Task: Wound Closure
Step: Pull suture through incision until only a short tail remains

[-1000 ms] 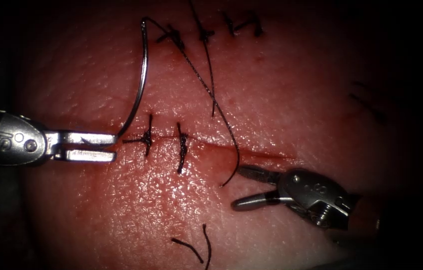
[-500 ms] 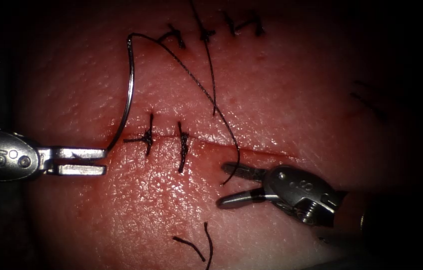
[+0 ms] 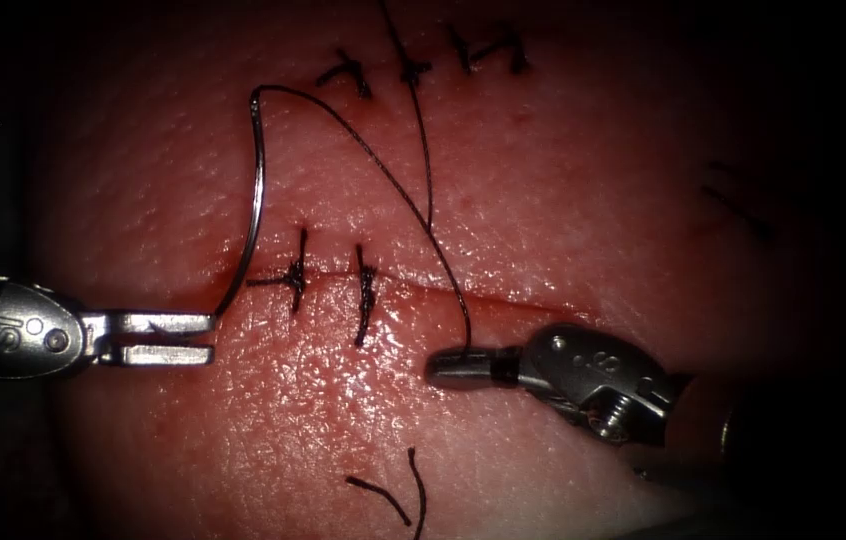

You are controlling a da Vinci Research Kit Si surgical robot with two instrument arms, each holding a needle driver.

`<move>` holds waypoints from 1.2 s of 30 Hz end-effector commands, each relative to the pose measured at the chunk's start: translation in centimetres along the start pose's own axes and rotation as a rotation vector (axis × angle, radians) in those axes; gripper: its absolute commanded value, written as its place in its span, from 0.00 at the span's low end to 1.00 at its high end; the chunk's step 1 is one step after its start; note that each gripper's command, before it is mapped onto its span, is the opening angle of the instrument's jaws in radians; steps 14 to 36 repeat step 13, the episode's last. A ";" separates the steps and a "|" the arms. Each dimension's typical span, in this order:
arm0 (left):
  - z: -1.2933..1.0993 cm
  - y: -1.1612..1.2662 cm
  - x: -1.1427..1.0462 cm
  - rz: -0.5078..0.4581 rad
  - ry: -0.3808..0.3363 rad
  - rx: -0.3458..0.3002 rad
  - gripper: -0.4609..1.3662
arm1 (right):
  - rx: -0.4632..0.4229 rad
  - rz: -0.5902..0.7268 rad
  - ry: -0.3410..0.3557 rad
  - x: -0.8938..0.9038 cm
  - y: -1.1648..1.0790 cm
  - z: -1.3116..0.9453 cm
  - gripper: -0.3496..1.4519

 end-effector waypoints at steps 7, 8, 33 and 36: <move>-0.01 -0.01 0.04 -0.028 0.018 -0.042 0.06 | -0.010 0.006 -0.006 -0.01 0.01 0.00 0.00; -0.02 -0.01 0.05 -0.030 0.018 -0.042 0.06 | -0.010 0.005 -0.006 -0.01 0.01 0.00 0.00; -0.04 -0.03 0.11 -0.045 0.042 -0.048 0.06 | -0.008 -0.001 -0.006 -0.01 -0.01 0.00 0.00; -0.04 -0.03 0.11 -0.045 0.042 -0.048 0.06 | -0.008 -0.001 -0.006 -0.01 -0.01 0.00 0.00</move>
